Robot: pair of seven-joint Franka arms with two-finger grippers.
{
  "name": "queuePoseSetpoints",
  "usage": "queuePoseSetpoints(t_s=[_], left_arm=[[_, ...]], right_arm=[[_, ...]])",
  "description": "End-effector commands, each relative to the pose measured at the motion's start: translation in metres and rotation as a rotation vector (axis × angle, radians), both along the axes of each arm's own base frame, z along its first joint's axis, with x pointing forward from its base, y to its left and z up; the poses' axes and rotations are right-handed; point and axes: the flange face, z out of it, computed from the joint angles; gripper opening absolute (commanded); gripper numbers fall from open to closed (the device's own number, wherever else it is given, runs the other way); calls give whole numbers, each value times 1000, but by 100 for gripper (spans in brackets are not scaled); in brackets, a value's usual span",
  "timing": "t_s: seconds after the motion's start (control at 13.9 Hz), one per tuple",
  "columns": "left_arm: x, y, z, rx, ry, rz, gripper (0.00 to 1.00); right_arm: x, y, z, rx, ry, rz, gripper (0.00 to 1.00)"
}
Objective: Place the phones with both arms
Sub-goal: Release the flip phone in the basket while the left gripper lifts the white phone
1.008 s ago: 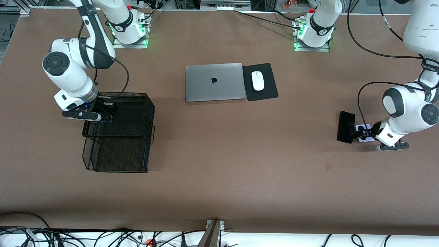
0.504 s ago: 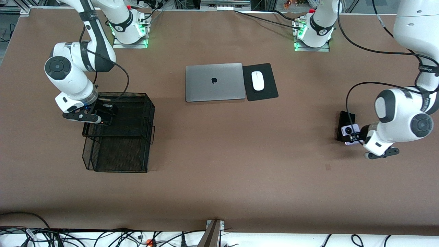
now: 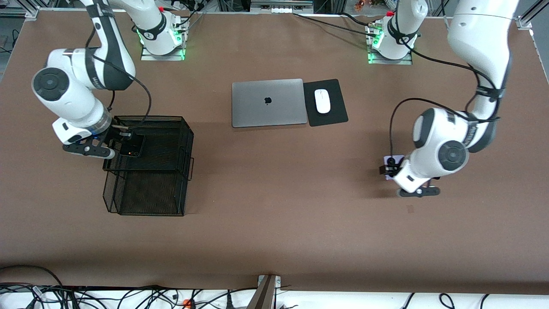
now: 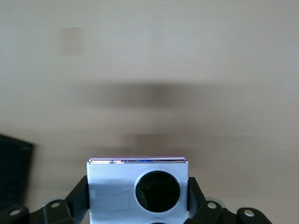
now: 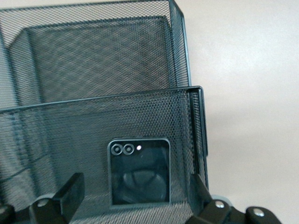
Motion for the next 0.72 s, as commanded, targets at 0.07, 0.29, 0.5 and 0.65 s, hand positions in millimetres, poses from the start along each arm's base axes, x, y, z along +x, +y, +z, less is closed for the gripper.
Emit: queuePoseSetpoints(t_s=[0.07,0.29,0.5,0.65], left_arm=[[-1,-94,12,5,-14,-62,0],[-3,-174,2,4,-47,-44,0],[-9,-227,-17,-23,-52,-37,0],[-15,-265,-24,-42,-62,-27,0]], right_arm=[[24,11,54,54,63,-7,99],[58,23,80,90,132,-45,99],[75,38,93,133,162,-56,99],[79,44,101,185,156,-67,99]])
